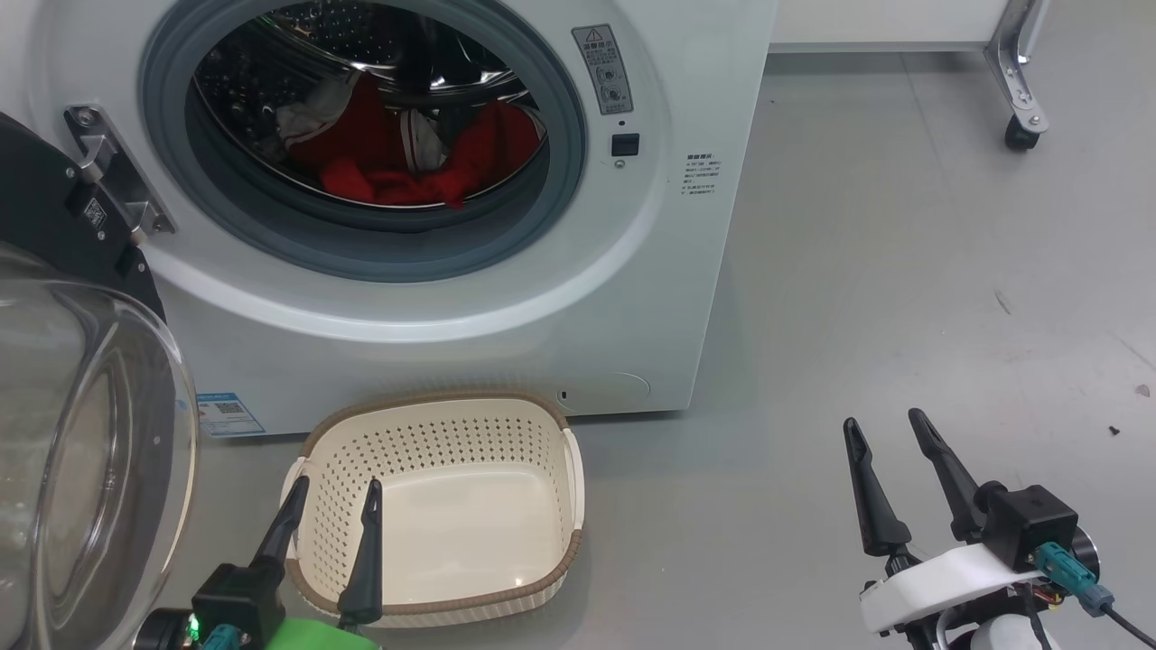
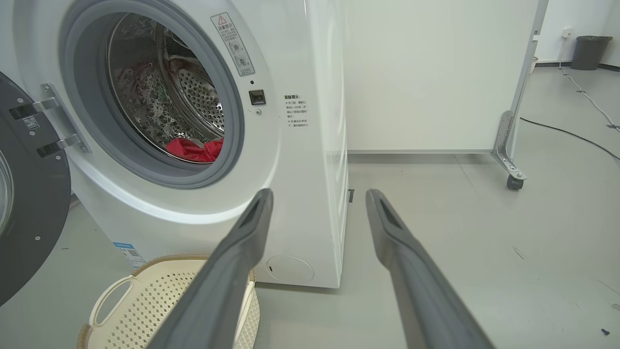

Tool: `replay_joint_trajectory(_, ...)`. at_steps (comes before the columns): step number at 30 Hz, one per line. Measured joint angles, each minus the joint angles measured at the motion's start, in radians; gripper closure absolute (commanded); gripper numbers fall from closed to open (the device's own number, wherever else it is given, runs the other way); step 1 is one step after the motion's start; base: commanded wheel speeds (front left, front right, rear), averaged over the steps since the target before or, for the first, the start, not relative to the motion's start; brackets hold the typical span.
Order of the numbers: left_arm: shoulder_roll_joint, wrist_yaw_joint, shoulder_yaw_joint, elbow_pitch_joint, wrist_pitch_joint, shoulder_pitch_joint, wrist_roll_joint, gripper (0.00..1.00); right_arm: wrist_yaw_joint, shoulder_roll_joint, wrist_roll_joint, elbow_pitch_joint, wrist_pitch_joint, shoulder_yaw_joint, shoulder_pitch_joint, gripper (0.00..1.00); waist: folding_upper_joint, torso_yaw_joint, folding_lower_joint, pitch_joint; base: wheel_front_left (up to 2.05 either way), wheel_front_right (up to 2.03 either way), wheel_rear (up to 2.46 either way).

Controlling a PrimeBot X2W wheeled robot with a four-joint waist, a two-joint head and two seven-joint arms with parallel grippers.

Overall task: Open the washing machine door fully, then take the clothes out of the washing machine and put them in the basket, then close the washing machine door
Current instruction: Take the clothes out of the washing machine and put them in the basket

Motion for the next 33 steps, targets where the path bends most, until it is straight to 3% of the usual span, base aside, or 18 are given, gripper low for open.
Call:
replay_joint_trajectory(19, 0.0, -0.002, -0.021, 0.004, 0.002, -0.013, 0.0, 0.0, 0.0, 0.0, -0.002, -0.022, 0.0, 0.0, -0.001, 0.0, 0.0, -0.002, 0.0, 0.037, 0.0, 0.0, 0.0)
replay_joint_trajectory(33, -0.004, -0.03, -0.034, 0.081, 0.039, -0.209, -0.052, 0.0, 0.0, 0.0, -0.017, -0.077, 0.0, 0.009, -0.058, 0.0, 0.0, -0.021, 0.0, 0.172, 0.0, 0.0, 0.0)
